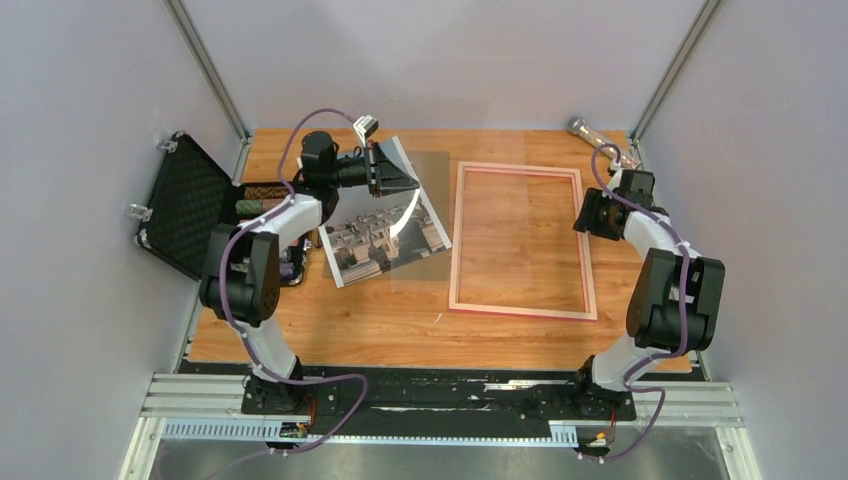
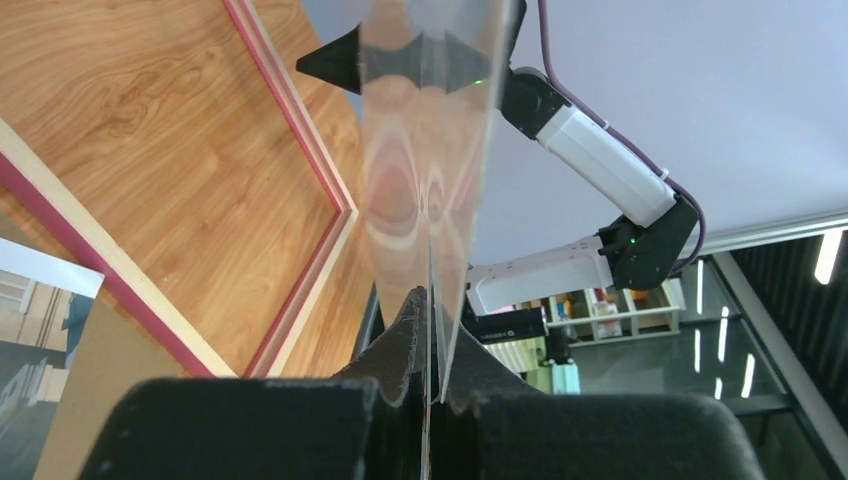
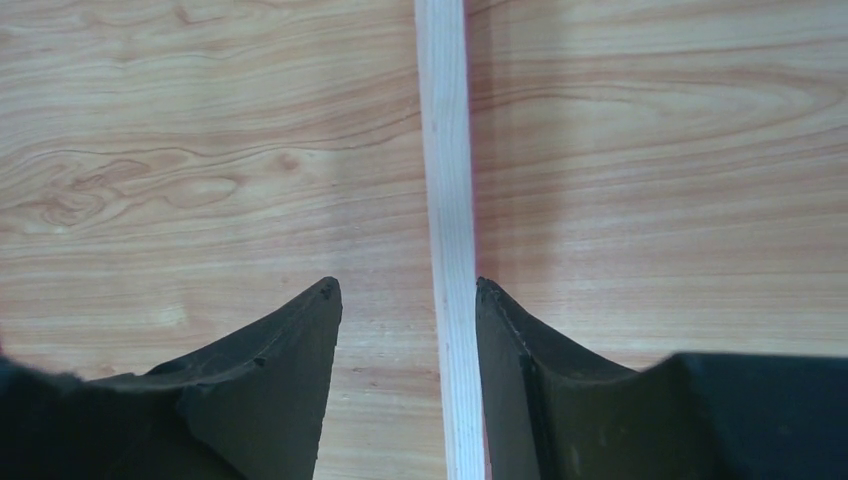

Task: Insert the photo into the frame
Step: Place the photo frame item in the photo frame.

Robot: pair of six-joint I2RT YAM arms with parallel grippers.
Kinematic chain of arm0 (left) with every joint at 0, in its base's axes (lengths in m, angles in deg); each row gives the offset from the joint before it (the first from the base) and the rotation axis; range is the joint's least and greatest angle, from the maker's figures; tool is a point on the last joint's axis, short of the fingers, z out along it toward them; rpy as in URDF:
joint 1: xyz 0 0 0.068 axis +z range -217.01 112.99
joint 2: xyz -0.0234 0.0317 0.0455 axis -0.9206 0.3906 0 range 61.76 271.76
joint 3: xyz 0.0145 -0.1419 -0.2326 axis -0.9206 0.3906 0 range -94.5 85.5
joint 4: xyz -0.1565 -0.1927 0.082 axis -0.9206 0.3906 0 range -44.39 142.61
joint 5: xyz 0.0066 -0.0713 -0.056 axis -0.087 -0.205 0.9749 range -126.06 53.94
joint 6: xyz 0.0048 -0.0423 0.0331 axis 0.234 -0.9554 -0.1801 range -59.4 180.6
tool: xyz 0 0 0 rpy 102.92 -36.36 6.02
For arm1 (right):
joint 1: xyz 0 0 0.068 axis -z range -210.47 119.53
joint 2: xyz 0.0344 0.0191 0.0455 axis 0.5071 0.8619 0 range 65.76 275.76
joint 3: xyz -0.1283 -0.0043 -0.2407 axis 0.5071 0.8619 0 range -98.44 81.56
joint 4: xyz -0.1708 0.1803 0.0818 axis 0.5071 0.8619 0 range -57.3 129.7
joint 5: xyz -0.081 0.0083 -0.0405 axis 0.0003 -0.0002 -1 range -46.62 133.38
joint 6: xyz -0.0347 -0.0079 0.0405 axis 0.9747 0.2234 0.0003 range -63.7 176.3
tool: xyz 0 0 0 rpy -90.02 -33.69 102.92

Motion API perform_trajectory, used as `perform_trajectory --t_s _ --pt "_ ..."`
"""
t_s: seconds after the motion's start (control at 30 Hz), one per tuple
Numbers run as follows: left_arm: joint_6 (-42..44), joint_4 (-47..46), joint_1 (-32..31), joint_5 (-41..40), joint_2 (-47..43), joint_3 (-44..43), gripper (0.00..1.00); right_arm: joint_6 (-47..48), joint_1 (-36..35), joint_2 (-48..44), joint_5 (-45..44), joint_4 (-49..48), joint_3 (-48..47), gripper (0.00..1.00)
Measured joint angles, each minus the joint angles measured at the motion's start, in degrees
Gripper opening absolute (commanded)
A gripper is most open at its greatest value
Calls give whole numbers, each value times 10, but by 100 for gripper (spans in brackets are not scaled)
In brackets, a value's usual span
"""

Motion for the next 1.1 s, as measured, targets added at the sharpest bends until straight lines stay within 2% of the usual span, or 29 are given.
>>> perform_trajectory --t_s 0.17,0.43,0.63,0.93,1.03,1.1 --pt "-63 -68 -18 -7 62 -8 0 5 12 21 -4 0 0 41" --pt "-86 -97 -36 -36 107 -28 0 8 21 56 -4 0 0 20" --pt "-90 -99 -49 -51 119 -31 0 9 29 62 7 -1 2 9" --pt "-114 -129 -77 -56 153 -63 0 8 34 60 33 3 6 5" --pt "-125 -137 -85 -58 172 -72 0 7 34 55 37 10 10 7" --pt "-133 -143 -92 -58 189 -80 0 6 34 53 38 18 10 11"
